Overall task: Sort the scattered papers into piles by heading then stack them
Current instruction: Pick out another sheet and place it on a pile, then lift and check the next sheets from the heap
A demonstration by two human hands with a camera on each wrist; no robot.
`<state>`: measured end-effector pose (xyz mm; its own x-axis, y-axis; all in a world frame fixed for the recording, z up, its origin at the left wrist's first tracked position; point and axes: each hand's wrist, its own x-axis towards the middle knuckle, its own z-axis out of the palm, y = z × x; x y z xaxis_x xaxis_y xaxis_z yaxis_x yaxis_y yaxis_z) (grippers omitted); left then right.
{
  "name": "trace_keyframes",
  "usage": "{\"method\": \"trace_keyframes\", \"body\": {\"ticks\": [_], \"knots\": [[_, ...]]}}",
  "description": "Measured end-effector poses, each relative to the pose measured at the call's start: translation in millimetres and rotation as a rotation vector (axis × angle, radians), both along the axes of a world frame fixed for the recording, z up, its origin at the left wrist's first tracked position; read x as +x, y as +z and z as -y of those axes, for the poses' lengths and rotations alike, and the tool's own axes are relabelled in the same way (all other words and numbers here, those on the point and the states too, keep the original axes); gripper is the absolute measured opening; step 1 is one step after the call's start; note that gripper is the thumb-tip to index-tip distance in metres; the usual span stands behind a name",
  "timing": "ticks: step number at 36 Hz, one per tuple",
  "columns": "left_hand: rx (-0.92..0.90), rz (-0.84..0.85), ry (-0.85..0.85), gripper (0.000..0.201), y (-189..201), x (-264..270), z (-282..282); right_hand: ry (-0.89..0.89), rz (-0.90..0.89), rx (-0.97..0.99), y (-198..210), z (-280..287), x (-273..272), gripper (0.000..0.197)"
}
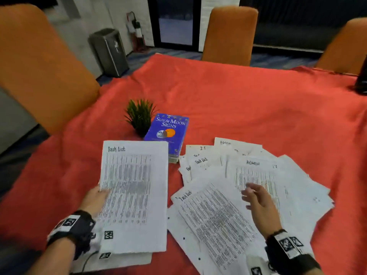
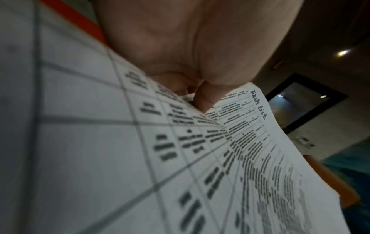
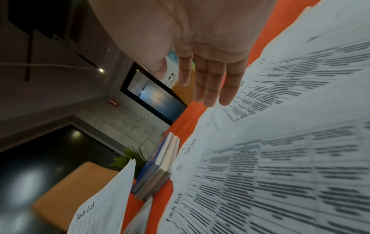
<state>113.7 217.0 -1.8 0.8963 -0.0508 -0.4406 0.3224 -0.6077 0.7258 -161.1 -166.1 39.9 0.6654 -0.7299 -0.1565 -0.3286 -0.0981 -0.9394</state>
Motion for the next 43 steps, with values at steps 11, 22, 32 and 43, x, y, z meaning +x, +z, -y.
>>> {"method": "trace_keyframes", "body": {"ticks": [11,22,32,43], "knots": [[0.287,-0.105,-0.041,0.019,-35,10,-35,0.048,-0.223,0.008,-42,8,-28,0.009],[0.535,0.091,0.057,0.035,-34,9,-34,0.034,-0.392,-0.129,-46,12,-38,0.027],[0.245,0.01,-0.426,0.018,-3,-44,96,0.027,-0.955,-0.308,-70,36,-53,0.084],[0.211,0.023,-0.703,0.047,-5,-86,196,0.104,-0.912,-0.264,-70,34,-47,0.061]]}}
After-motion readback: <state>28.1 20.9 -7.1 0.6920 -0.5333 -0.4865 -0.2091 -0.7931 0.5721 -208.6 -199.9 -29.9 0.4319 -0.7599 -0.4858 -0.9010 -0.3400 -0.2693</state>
